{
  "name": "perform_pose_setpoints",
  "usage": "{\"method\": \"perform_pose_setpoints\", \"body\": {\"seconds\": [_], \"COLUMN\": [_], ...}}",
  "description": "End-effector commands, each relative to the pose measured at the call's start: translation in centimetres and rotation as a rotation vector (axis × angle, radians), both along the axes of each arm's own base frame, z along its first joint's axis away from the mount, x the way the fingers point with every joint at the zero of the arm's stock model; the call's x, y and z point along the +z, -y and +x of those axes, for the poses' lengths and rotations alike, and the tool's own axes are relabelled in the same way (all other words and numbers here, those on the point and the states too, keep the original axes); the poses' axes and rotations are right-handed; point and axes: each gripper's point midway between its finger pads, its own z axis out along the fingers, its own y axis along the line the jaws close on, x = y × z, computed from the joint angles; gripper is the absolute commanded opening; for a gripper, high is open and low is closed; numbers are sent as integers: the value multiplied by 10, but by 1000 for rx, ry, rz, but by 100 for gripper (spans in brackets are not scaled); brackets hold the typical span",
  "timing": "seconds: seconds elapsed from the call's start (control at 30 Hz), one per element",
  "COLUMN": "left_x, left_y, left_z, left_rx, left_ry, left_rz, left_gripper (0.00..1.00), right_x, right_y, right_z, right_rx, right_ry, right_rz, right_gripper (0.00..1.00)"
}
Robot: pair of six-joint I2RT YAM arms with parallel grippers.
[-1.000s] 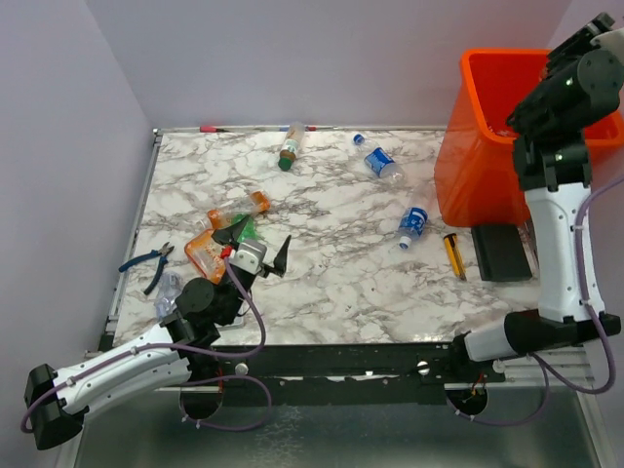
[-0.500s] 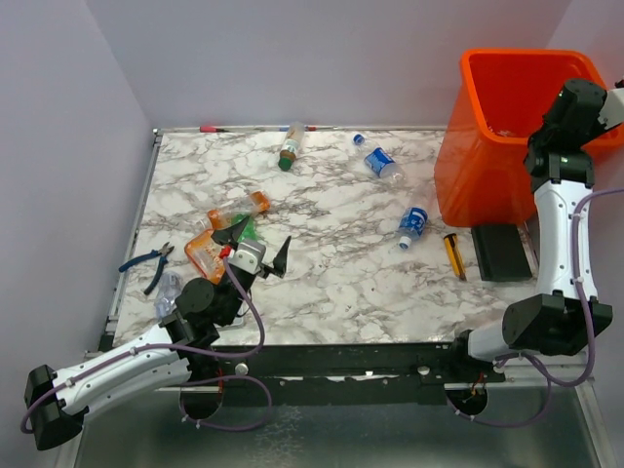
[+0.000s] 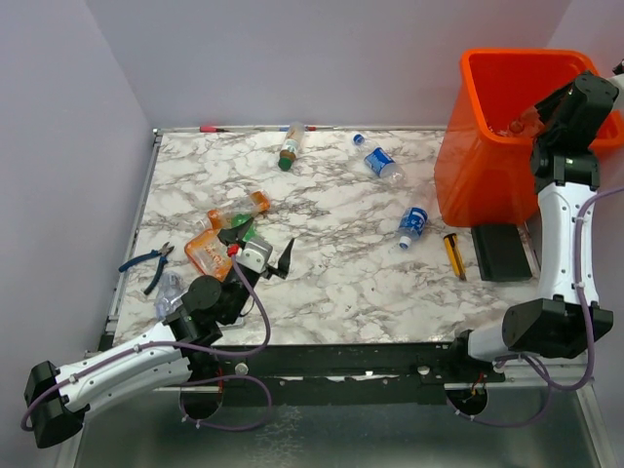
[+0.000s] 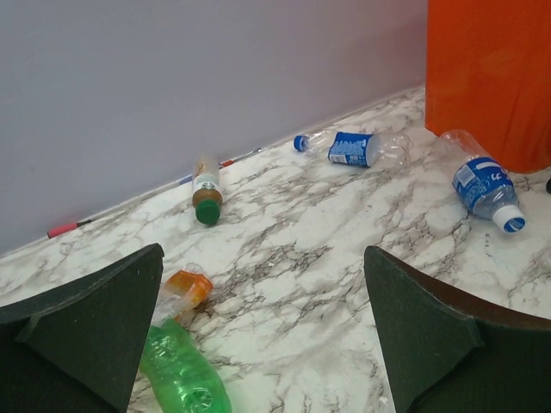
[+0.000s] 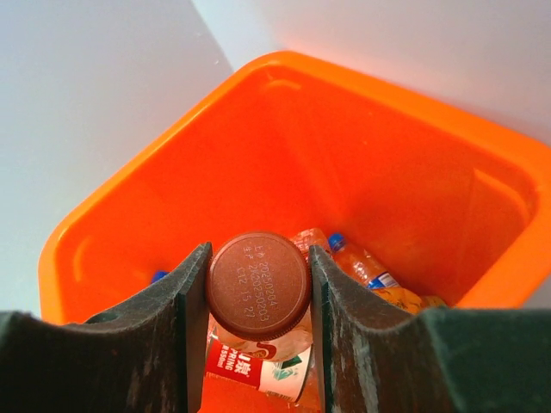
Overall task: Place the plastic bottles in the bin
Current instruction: Place the plastic bottle in the trash bin, then pick up the plastic bottle at the center of the board.
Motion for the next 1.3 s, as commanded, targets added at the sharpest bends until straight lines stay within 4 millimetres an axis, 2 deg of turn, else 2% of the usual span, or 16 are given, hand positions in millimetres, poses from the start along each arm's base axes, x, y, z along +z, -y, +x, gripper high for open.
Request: {"method": "perform_pose_setpoints", "body": {"seconds": [0.0, 0.1, 0.23, 0.27, 0.33, 0.4, 0.43, 0.5, 0.57, 0.7, 0.8, 0.93, 1.03, 1.1, 1.17, 1.27], "left_x": [7, 7, 5, 5, 5, 5, 6, 6, 5, 4, 4, 2, -3, -6, -10, -17], "left_y": [6, 5, 8, 9, 9, 9, 8, 7, 7, 10, 9, 11, 16, 18, 21, 28], "left_z": [-3, -2, -3, -3, -3, -3, -3, -3, -2, -3, -3, -2, -1, -1, 0, -1], "left_rx": [-32, -29, -39, -42, -45, -45, -44, -39, -37, -46, -44, -47, -59, -63, -68, -97], "left_ry": [5, 5, 2, 1, 1, 3, 3, 3, 2, 0, 0, -6, -16, -24, -33, -51], "left_rz": [-9, -6, -2, 1, 2, 2, 1, 1, 2, 6, 6, 11, 23, 31, 42, 48], "left_gripper": [99, 99, 99, 99, 99, 99, 99, 99, 99, 99, 99, 99, 99, 99, 99, 99], "right_x": [-24, -41, -48, -49, -52, -53, -52, -48, -42, -32, -11, 56, 98, 118, 122, 95], "right_y": [0, 3, 5, 4, 3, 1, 0, -2, -5, -10, -23, -57, -98, -132, -179, -232], "right_z": [16, 20, 25, 27, 29, 31, 31, 33, 34, 35, 33, 20, 4, -16, -35, -59], "right_rx": [51, 47, 53, 63, 76, 90, 95, 103, 120, 146, 205, 314, 412, 504, 639, 801], "right_ry": [-58, -98, -129, -140, -151, -148, -143, -128, -114, -86, -13, 190, 282, 337, 358, 319], "right_rz": [22, 35, 30, 27, 27, 32, 37, 45, 46, 56, 71, 65, 45, 34, 33, 52], "right_gripper": [0, 0, 1, 5, 26, 54, 63, 71, 70, 55, 59, 68, 70, 70, 70, 69]}}
